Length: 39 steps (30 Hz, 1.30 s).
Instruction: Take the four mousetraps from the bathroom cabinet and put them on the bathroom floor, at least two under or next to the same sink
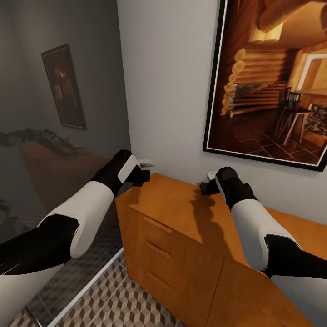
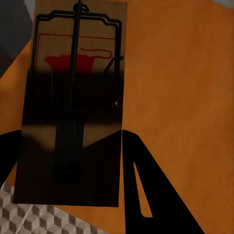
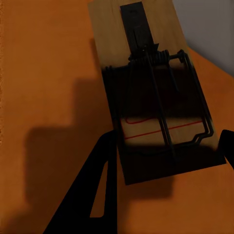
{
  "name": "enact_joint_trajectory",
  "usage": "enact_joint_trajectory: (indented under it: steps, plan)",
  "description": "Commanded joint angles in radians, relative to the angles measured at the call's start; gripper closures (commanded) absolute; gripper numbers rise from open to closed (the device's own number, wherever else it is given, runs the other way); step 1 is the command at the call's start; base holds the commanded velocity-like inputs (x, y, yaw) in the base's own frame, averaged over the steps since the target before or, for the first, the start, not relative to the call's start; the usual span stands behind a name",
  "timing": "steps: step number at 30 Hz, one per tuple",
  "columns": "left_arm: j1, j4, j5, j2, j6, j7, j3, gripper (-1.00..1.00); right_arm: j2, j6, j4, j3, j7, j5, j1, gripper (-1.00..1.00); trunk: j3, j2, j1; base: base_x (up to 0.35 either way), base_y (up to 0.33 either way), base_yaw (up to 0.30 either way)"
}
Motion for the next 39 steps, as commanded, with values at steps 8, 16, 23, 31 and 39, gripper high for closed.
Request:
enact_joint_trajectory:
  steps: [8, 16, 23, 31, 39]
  plan:
    - [-0.001, -0.002, 0.009, 0.001, 0.006, 0.008, -0.004, 1.00, 0.002, 0.002, -0.001, -0.009, 0.007, 0.009, -0.001, 1.00, -0.001, -0.001, 0.000, 0.000, 0.000, 0.000]
    - [-0.001, 0.002, 0.009, 0.000, 0.006, 0.012, -0.005, 1.00, 0.002, 0.002, -0.001, -0.009, 0.006, 0.009, -0.001, 1.00, -0.001, -0.001, 0.000, 0.000, 0.000, 0.000]
    - [-0.001, 0.003, 0.010, -0.001, 0.006, 0.013, -0.006, 1.00, 0.001, 0.002, -0.002, -0.009, 0.006, 0.009, -0.001, 1.00, -0.001, -0.001, 0.000, -0.155, 0.000, 0.000]
    - [-0.001, 0.004, 0.010, -0.002, 0.006, 0.013, -0.006, 1.00, 0.001, 0.002, -0.001, -0.009, 0.006, 0.009, -0.001, 1.00, -0.001, -0.001, 0.000, -0.329, 0.000, 0.000]
    - [-0.001, 0.002, 0.011, -0.003, 0.006, 0.013, -0.007, 1.00, 0.000, 0.002, -0.001, -0.009, 0.006, 0.009, -0.001, 1.00, -0.001, -0.001, 0.000, -0.153, 0.000, 0.000]
